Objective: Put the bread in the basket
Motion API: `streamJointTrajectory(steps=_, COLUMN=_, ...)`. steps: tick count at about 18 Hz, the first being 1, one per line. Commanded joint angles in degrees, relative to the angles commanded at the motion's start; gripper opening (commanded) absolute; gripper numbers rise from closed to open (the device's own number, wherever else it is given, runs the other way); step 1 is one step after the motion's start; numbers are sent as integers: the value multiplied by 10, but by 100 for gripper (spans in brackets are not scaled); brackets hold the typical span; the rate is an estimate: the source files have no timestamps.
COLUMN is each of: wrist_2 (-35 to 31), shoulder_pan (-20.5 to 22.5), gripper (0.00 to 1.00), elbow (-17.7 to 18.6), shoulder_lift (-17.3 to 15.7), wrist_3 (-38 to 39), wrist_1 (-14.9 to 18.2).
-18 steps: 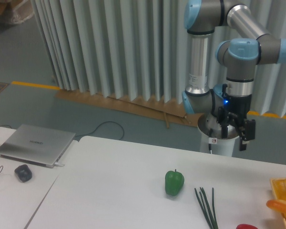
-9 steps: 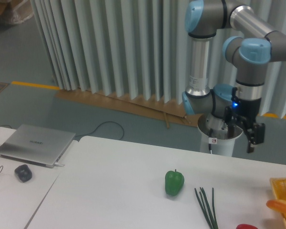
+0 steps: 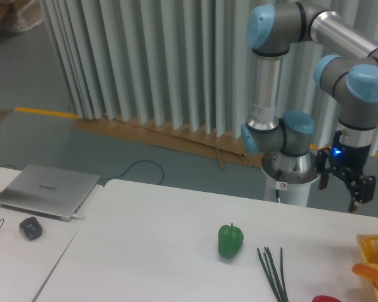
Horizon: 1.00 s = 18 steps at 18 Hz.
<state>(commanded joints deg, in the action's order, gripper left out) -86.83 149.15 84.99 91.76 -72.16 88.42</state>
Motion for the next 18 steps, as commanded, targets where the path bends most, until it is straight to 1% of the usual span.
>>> streamJointTrajectory(steps=3, wrist_2=-18, shoulder_pan=1, gripper=100, elbow=4, shoulder_lift=1, wrist_3=0, wrist_1=0)
streamJointTrajectory(steps=5, wrist_2=-18, shoulder_pan=2, gripper=100, elbow=4, shoulder_lift=1, wrist_3=0, wrist_1=-2)
streamJointTrajectory(steps=7, wrist_2=-20, shoulder_pan=6, gripper=100, elbow=6, shoulder_lift=1, wrist_3=0, wrist_1=-11)
streamJointTrajectory(steps=12, wrist_2=-23, shoulder_pan=8, gripper=100, elbow=10, shoulder_lift=2, wrist_3=1, wrist_1=-13)
streamJointTrajectory(steps=14, wrist_2=-23, shoulder_pan=6, gripper=100, elbow=12, shoulder_lift=2, wrist_3=2, wrist_1=-20)
streamJointTrajectory(steps=18, wrist_2=-18, shoulder_pan=10, gripper=100, elbow=12, shoulder_lift=0, wrist_3=0, wrist_1=-19)
